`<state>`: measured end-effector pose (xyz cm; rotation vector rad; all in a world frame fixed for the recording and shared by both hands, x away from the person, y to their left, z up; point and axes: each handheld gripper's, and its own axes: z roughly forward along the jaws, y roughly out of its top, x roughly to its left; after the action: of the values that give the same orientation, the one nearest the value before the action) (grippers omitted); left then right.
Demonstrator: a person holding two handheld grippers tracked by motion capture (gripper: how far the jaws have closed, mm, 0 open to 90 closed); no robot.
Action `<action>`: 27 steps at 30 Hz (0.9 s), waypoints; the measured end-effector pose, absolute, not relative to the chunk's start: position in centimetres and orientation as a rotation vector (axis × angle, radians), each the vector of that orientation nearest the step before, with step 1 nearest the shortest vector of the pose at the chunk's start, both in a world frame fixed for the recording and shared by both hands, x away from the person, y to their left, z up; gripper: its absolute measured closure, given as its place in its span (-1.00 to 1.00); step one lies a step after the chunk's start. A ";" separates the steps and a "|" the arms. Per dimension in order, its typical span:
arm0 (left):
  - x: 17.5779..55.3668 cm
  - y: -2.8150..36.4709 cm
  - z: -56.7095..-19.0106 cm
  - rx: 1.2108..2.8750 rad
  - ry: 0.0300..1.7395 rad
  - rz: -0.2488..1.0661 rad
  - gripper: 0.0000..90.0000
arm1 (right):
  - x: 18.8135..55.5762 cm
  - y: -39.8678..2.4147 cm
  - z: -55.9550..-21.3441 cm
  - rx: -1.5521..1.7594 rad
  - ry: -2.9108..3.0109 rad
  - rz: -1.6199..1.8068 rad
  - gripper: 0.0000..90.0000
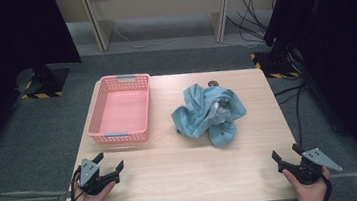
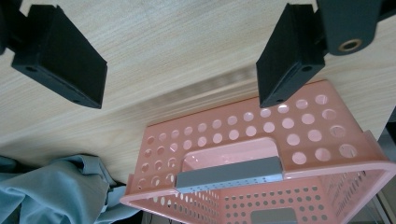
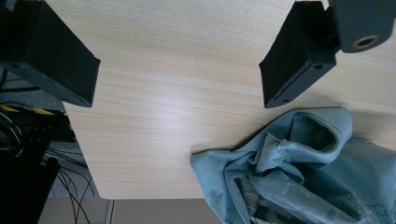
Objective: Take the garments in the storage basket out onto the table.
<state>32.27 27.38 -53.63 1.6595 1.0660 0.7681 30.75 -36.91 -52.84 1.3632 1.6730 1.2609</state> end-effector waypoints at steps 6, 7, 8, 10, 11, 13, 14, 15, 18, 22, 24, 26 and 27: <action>32.2 27.4 -53.6 1.653 1.066 0.776 -0.66 | 30.8 -36.9 -53.1 1.363 1.669 1.260 -0.74; 32.2 27.4 -53.6 1.650 1.067 0.776 -0.66 | 30.8 -36.9 -53.2 1.364 1.669 1.261 -0.74; 32.2 27.4 -53.6 1.648 1.067 0.777 -0.66 | 30.8 -36.9 -53.2 1.363 1.669 1.261 -0.74; 32.1 27.4 -53.6 1.643 1.068 0.779 -0.66 | 30.8 -36.9 -53.3 1.362 1.672 1.257 -0.74; 32.1 27.5 -53.6 1.640 1.069 0.780 -0.66 | 30.8 -36.8 -53.3 1.361 1.672 1.257 -0.74; 32.1 27.4 -53.6 1.635 1.070 0.781 -0.66 | 30.8 -36.8 -53.3 1.357 1.671 1.257 -0.74; 32.1 27.4 -53.6 1.636 1.068 0.781 -0.66 | 30.8 -36.8 -53.3 1.357 1.672 1.258 -0.75; 32.1 27.4 -53.6 1.639 1.067 0.784 -0.66 | 30.8 -36.8 -53.3 1.356 1.672 1.258 -0.75; 32.1 27.3 -53.6 1.646 1.064 0.794 -0.66 | 30.8 -36.8 -53.3 1.349 1.677 1.252 -0.75; 32.0 27.3 -53.7 1.642 1.064 0.797 -0.66 | 30.8 -36.6 -53.3 1.334 1.688 1.240 -0.74; 32.0 27.3 -53.7 1.636 1.064 0.798 -0.66 | 30.8 -36.5 -53.3 1.327 1.696 1.230 -0.74; 31.9 27.3 -53.7 1.634 1.060 0.799 -0.66 | 30.8 -36.4 -53.3 1.318 1.706 1.223 -0.75; 31.9 27.3 -53.7 1.635 1.057 0.801 -0.66 | 30.8 -36.4 -53.3 1.319 1.710 1.222 -0.75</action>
<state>31.90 27.30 -53.67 1.6348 1.0572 0.8011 30.84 -36.39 -53.25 1.3195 1.7096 1.2222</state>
